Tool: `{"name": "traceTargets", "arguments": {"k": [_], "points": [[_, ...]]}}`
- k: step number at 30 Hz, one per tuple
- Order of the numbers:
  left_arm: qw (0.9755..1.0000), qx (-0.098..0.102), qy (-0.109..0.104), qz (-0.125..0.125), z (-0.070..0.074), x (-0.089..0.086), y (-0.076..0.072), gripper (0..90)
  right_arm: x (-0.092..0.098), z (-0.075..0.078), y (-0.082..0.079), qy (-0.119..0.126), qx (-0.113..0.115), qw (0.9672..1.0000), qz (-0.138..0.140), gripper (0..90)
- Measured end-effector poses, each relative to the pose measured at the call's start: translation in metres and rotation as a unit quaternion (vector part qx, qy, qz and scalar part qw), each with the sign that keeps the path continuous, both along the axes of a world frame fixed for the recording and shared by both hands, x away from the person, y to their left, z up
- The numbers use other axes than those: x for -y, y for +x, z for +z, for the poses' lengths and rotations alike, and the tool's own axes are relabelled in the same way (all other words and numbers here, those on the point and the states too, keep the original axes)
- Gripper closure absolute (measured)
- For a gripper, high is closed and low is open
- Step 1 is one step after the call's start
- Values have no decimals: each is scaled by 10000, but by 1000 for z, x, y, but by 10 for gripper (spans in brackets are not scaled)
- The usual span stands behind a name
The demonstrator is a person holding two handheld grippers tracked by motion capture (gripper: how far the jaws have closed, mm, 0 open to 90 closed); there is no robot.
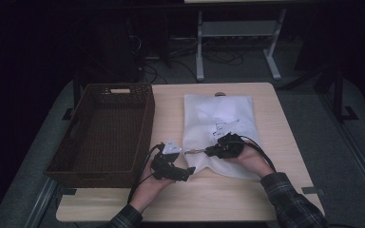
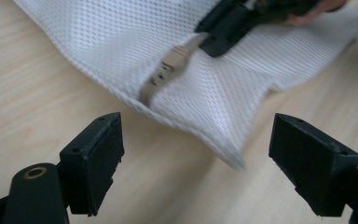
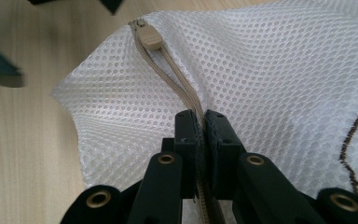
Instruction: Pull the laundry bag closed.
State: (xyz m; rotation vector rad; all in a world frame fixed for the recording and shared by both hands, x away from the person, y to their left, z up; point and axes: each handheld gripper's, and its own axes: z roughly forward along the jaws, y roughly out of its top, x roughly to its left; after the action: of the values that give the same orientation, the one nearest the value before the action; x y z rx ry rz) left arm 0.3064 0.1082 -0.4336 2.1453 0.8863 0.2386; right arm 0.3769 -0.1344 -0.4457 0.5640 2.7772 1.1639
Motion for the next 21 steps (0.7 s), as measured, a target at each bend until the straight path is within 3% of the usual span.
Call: {"name": "traceTargets", "arguments": {"k": [9,12,14,21], "points": [[9997,-110,-140,137,-4,2,25,244,7,5,1,218,-39,9997,-41,833],[9996,-50,-247,91,-4,0,29,295,9,6,1,252,-46,9997,-39,833],[9994,3,-336,54,-4,-1,31,386,10,6,1,268,-68,9996,-56,832],[9994,-20,-327,-81,-5,-2,32,503,11,7,2,316,-92,9994,-71,832]]}}
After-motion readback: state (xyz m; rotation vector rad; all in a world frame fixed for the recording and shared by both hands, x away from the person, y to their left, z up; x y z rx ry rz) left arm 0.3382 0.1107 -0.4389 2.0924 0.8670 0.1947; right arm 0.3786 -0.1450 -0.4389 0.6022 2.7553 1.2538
